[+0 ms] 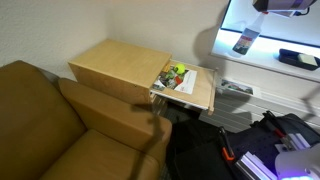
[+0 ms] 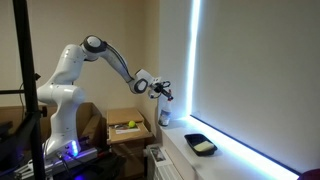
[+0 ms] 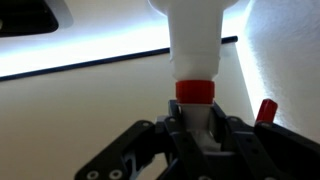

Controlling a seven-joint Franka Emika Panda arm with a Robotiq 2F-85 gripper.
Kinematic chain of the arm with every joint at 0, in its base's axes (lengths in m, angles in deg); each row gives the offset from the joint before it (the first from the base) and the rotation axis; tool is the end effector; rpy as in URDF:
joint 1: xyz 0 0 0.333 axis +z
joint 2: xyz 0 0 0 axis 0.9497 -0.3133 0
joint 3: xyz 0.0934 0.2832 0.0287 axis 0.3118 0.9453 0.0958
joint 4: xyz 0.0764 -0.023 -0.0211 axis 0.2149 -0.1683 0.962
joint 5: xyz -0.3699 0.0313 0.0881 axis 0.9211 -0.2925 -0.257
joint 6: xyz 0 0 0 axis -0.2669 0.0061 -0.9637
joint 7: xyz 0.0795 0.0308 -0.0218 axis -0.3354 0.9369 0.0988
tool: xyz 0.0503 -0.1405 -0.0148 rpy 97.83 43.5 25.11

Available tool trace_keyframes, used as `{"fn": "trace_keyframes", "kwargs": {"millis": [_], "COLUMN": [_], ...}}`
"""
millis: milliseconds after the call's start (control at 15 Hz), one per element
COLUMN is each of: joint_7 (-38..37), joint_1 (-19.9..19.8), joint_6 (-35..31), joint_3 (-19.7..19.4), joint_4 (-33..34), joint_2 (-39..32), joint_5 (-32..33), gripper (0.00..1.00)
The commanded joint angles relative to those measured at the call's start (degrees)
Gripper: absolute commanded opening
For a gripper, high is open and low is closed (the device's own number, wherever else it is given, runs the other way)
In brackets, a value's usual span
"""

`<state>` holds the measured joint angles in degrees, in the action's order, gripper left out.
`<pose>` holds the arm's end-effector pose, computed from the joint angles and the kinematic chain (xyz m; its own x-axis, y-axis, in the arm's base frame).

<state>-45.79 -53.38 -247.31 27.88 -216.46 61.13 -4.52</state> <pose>0.5402 -0.3057 0.3282 0.3423 -0.4838 0.8055 -0.7367 -0.6703 -0.0895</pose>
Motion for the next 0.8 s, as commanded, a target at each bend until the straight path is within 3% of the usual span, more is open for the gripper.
{"fn": "trace_keyframes", "kwargs": {"millis": [0,267,400,467,533,600,733], "joint_7": [0.8,-0.4,0.0,4.6,2.1,3.9,6.7], "joint_1": [0.0,-1.6,-0.5,-7.7,1.4,2.9,9.5], "joint_6": [2.3,6.2,8.1,8.9,9.6,10.2,11.7], "joint_3": [3.9,8.0,8.9,17.9,9.3,8.8,3.0], "joint_4": [-9.5,-17.9,-22.6,-24.9,-27.5,-29.8,-33.8], "joint_2": [14.1,25.6,31.4,34.3,37.4,40.4,46.4], "joint_5": [7.0,15.7,18.3,14.5,18.5,18.7,19.5], "gripper": [0.08,0.08,0.08,0.08,0.08,0.08,0.08]}}
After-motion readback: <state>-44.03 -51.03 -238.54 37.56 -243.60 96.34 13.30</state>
